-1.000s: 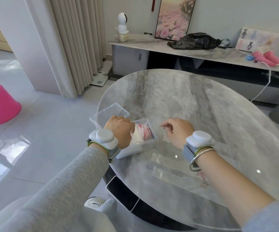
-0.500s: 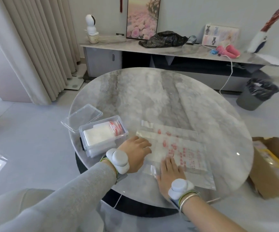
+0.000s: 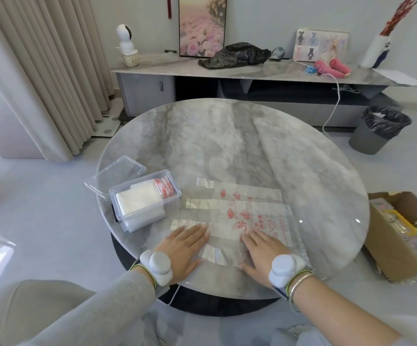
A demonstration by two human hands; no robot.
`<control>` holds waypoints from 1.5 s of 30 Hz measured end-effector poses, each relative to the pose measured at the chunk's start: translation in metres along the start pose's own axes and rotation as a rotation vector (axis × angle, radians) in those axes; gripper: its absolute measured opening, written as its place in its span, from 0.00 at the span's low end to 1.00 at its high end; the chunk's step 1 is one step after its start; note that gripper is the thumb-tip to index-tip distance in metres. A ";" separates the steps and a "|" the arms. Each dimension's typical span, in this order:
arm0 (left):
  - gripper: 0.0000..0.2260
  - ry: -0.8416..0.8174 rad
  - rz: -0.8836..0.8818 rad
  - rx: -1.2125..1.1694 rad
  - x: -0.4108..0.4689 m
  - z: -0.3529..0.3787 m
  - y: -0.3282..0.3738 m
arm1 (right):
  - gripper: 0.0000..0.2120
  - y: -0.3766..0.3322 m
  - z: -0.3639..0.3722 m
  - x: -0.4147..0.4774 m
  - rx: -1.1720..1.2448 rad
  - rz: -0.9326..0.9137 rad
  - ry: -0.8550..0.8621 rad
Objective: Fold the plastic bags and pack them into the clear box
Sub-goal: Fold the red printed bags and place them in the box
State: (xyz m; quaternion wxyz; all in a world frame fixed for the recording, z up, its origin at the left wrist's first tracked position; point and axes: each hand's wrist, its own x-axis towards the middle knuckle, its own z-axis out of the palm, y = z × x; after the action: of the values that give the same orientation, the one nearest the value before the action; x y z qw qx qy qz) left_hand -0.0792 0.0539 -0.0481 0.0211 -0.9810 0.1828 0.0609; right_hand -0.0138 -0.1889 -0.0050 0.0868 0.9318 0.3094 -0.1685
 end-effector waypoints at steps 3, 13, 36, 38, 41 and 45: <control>0.26 0.129 0.069 -0.028 0.000 0.004 0.007 | 0.28 -0.008 0.012 0.001 -0.102 -0.050 0.103; 0.32 0.340 0.156 -0.030 0.009 0.002 0.033 | 0.16 -0.023 0.017 0.000 -0.072 -0.064 0.310; 0.11 0.402 -0.097 -0.436 -0.012 -0.010 0.023 | 0.12 -0.011 0.010 -0.035 0.201 0.070 0.213; 0.10 0.375 -0.089 -0.462 -0.016 -0.013 0.024 | 0.11 -0.008 0.011 -0.037 0.208 0.060 0.200; 0.10 0.352 -0.044 -0.479 -0.023 -0.017 0.027 | 0.14 -0.004 0.010 -0.043 0.206 0.035 0.152; 0.10 0.318 -0.015 -0.473 -0.027 -0.019 0.031 | 0.17 0.003 0.012 -0.046 0.192 0.026 0.098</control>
State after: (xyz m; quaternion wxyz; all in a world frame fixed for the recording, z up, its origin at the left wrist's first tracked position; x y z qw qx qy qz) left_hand -0.1134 0.0333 -0.0268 -0.2368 -0.9573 0.1573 -0.0529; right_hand -0.0492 -0.2199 0.0007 -0.0158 0.9469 0.2836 -0.1505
